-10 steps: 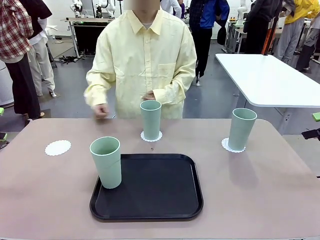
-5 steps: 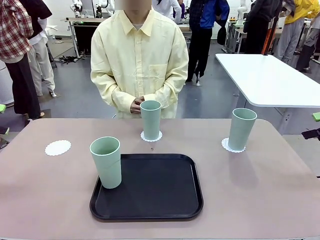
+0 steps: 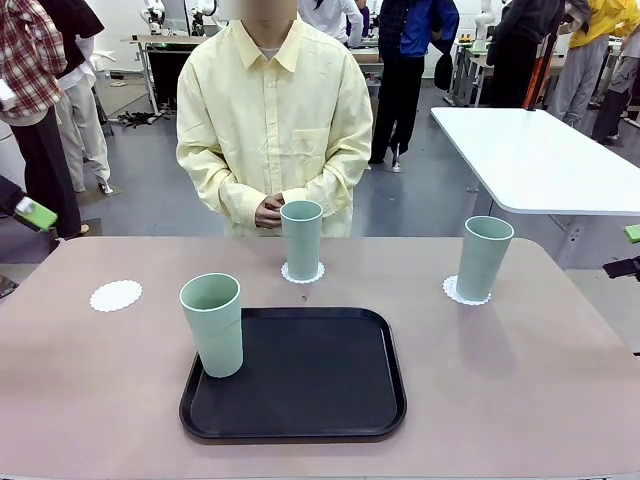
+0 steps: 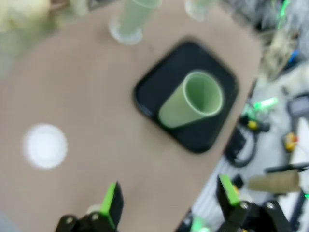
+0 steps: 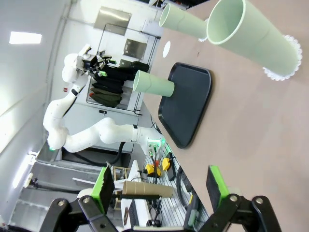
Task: Place coasters on the table and set cups on them.
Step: Take one Reusable plastic cup from the Flat Tray and place it on a coaster set by the human.
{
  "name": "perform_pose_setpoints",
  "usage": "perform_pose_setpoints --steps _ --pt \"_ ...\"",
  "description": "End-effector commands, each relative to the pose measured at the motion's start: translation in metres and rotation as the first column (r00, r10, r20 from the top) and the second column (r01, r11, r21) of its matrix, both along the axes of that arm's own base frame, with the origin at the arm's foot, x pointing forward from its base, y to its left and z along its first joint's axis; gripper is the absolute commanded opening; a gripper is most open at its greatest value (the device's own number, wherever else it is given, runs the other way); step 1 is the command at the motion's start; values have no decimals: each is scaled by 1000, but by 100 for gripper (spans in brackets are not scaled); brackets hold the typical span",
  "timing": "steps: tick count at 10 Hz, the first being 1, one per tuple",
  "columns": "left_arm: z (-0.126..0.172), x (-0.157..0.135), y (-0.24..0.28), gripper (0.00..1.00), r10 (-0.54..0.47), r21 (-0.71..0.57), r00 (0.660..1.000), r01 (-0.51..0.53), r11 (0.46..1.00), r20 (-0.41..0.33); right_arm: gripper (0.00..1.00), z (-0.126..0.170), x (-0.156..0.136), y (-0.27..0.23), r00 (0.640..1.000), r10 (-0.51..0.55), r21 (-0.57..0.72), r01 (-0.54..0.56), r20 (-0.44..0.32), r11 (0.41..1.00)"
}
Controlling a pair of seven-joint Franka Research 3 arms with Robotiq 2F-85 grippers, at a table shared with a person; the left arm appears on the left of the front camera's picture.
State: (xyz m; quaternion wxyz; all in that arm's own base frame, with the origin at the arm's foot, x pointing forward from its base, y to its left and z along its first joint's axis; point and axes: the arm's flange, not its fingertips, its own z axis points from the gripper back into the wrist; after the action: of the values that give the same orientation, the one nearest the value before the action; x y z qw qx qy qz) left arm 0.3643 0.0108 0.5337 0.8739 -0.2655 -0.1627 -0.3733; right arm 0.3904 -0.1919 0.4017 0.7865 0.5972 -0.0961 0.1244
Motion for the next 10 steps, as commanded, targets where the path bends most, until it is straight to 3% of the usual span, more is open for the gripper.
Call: perform_pose_setpoints --steps 1,3,7,8,9,10 --pt "-15 3 -28 100 -180 180 981 164 970 73 100 2 -1 1 1000 -1 0 1 -4 1000" --pt "-29 14 -56 100 -302 287 952 277 917 44 100 2 -1 1 1000 -1 0 1 -4 1000" --pt "-52 23 -73 100 -355 451 932 286 845 74 100 2 -1 1 1000 -1 0 1 -4 1000" --pt "-51 21 -71 100 -310 371 944 250 894 110 100 2 -1 1 1000 -1 0 1 -4 1000" --pt "-46 22 -76 100 -346 411 936 293 863 59 100 2 -1 1 1000 -1 0 1 -4 1000" --pt "-46 22 -76 100 -346 411 936 293 863 59 100 2 -1 1 1000 -1 0 1 -4 1000"
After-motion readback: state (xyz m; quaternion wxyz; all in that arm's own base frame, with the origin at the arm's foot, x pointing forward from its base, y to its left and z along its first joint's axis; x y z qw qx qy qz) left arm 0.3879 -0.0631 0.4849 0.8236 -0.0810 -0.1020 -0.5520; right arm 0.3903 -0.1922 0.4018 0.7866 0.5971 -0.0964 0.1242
